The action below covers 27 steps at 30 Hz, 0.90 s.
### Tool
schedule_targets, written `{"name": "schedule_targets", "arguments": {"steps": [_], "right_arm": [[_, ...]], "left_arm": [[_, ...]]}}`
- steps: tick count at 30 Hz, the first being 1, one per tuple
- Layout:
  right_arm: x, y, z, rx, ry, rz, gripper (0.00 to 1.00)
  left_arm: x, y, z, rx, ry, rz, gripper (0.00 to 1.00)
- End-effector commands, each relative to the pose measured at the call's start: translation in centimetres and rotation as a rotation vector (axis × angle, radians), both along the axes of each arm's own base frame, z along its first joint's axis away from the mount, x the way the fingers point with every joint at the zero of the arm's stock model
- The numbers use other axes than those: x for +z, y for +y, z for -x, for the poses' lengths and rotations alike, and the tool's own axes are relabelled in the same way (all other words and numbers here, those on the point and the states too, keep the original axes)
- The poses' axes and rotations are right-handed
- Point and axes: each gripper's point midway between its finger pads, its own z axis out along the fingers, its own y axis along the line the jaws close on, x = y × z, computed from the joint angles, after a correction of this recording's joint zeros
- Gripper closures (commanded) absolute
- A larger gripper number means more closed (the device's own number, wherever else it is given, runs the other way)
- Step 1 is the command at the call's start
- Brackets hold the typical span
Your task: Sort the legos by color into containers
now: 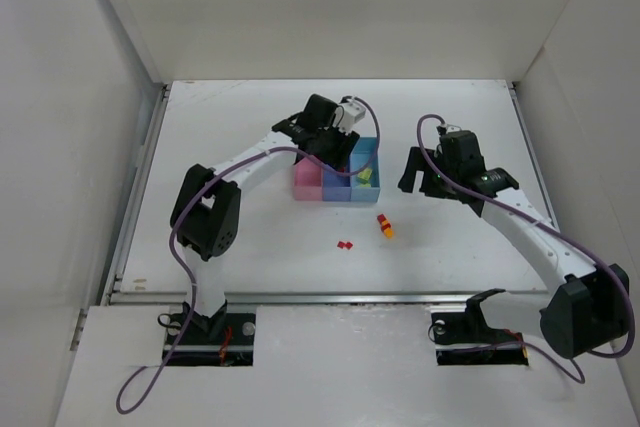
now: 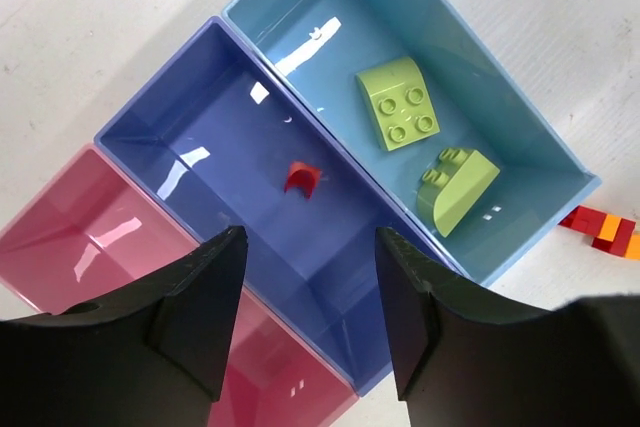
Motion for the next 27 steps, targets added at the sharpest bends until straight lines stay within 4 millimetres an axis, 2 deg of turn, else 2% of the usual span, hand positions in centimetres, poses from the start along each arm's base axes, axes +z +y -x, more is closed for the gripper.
{"name": "schedule_targets", "arguments": {"steps": [1, 3, 5, 7, 8, 9, 10, 11, 12, 13, 15, 16, 17, 18, 19, 21, 22, 24, 25, 26, 27], "right_arm": [[1.5, 0.5, -0.9, 0.0, -0.053, -0.024, 0.06], [1.9, 0.5, -1.1, 0.006, -0.063, -0.021, 0.06], [2.0, 0.4, -0.9, 0.013, -0.065, -0.013, 0.06], [2.6, 0.7, -0.3, 0.036, -0.085, 0.003, 0.06], [2.8, 0.8, -0.2, 0.05, -0.101, 0.018, 0.06], [3.3, 1.0, 0.1, 0.07, -0.115, 0.033, 0.06], [3.1, 2.1, 0.9, 0.121, -0.106, 0.045, 0.06], [3.5, 2.9, 1.2, 0.157, -0.119, 0.05, 0.06], [3.1, 3.7, 1.5, 0.193, -0.103, 0.063, 0.06], [2.5, 4.5, 2.1, 0.221, -0.086, 0.078, 0.06], [2.0, 7.3, 3.5, 0.293, -0.07, 0.108, 0.06], [0.3, 8.1, 4.0, 0.297, -0.011, 0.123, 0.06], [-0.2, 8.9, 4.6, 0.301, 0.013, 0.125, 0.06], [-1.2, 9.1, 5.0, 0.291, 0.045, 0.124, 0.09], [-1.7, 9.3, 4.8, 0.281, 0.047, 0.114, 0.12], [-2.0, 11.7, 5.7, 0.369, 0.024, 0.076, 0.2], [-1.8, 12.4, 6.0, 0.397, 0.015, 0.065, 0.21], [-2.9, 13.3, 6.6, 0.467, 0.041, 0.076, 0.25], [-2.7, 13.9, 6.4, 0.487, 0.032, 0.08, 0.31], [-3.8, 14.0, 6.6, 0.519, 0.06, 0.12, 0.34], [-3.9, 14.7, 7.0, 0.552, 0.062, 0.135, 0.36]], "left_arm": [[2.7, -0.8, -0.3, 0.006, -0.029, 0.06, 0.49], [2.7, -0.5, -0.2, 0.013, -0.02, 0.046, 0.49], [3.9, 0.2, -0.3, 0.038, -0.036, 0.053, 0.49], [5.9, 0.6, -0.6, 0.058, -0.082, 0.063, 0.49], [8.1, 1.2, -0.7, 0.069, -0.121, 0.09, 0.49], [9.3, 1.6, -0.4, 0.077, -0.14, 0.095, 0.49], [10.5, 2.1, -0.5, 0.086, -0.162, 0.109, 0.49], [12.7, 2.6, 0.3, 0.086, -0.199, 0.136, 0.49], [13.3, 3.4, 0.4, 0.098, -0.21, 0.142, 0.48], [13.8, 4.5, 0.4, 0.117, -0.224, 0.13, 0.46], [15.0, 6.5, 0.8, 0.151, -0.257, 0.123, 0.43], [15.1, 7.7, 0.7, 0.188, -0.264, 0.1, 0.42], [15.2, 8.5, 0.7, 0.212, -0.273, 0.091, 0.41], [15.0, 9.4, 0.8, 0.244, -0.265, 0.082, 0.41], [14.9, 11.2, 0.8, 0.287, -0.27, 0.069, 0.41], [14.8, 13.1, 0.9, 0.332, -0.273, 0.075, 0.37], [15.9, 14.2, 1.4, 0.353, -0.303, 0.091, 0.36], [15.6, 16.5, 1.5, 0.4, -0.313, 0.094, 0.33], [16.2, 17.2, 1.6, 0.416, -0.331, 0.102, 0.32], [16.8, 18.4, 2.0, 0.437, -0.347, 0.112, 0.32], [17.3, 18.9, 2.1, 0.444, -0.358, 0.122, 0.32]]}}
